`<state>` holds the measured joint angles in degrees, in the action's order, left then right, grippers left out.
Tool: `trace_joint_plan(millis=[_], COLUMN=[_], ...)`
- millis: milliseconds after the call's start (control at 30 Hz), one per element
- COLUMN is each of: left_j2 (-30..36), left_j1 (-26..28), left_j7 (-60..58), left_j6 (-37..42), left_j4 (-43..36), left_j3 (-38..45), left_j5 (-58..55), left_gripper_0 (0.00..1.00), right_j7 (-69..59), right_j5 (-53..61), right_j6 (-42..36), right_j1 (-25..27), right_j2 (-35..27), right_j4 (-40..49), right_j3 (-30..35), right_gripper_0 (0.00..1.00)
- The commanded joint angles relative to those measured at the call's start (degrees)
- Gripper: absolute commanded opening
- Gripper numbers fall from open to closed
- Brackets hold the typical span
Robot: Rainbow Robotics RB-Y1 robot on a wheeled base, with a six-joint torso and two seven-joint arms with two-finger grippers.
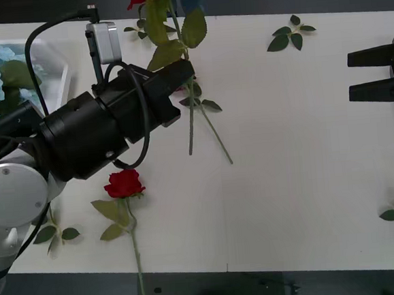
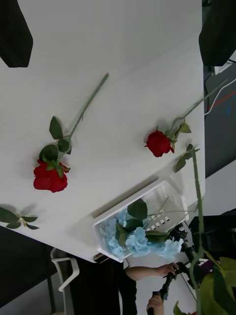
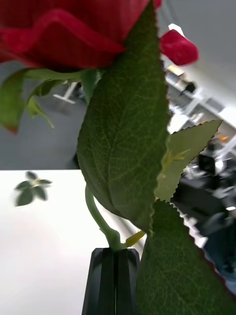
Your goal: Put the red flowers into the right box and the blue flowers into the left box
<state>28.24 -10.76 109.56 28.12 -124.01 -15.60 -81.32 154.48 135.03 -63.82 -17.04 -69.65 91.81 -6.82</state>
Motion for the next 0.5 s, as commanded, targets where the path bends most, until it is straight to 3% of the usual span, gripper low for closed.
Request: trace_joint_plan(millis=[33,233,500], left_j2=[-0.46,-3.8,-6.7], left_j1=[-2.33,-5.32,-10.77], left_j7=[4.96,11.81,21.04], left_j6=[5.37,15.3,16.27], left_j4=[-0.97,2.46,11.16], left_j3=[4.62,11.74,11.82], left_j5=[-9.74,-17.65,-21.16], left_gripper_0=[0.0,0.0,0.0], right_j7=[0.52,0.52,-8.67], right_j5=[0.67,2.34,7.7], right_j6=[-0.17,-0.43,-5.44], right_j1=[-0.01,0.95,0.95], right_j2=[0.57,-4.0,-4.53], right_j4=[1.09,-0.23,0.65], right_j3=[0.58,-1.53,-1.79], right_gripper_0=[1.0,1.0,1.0])
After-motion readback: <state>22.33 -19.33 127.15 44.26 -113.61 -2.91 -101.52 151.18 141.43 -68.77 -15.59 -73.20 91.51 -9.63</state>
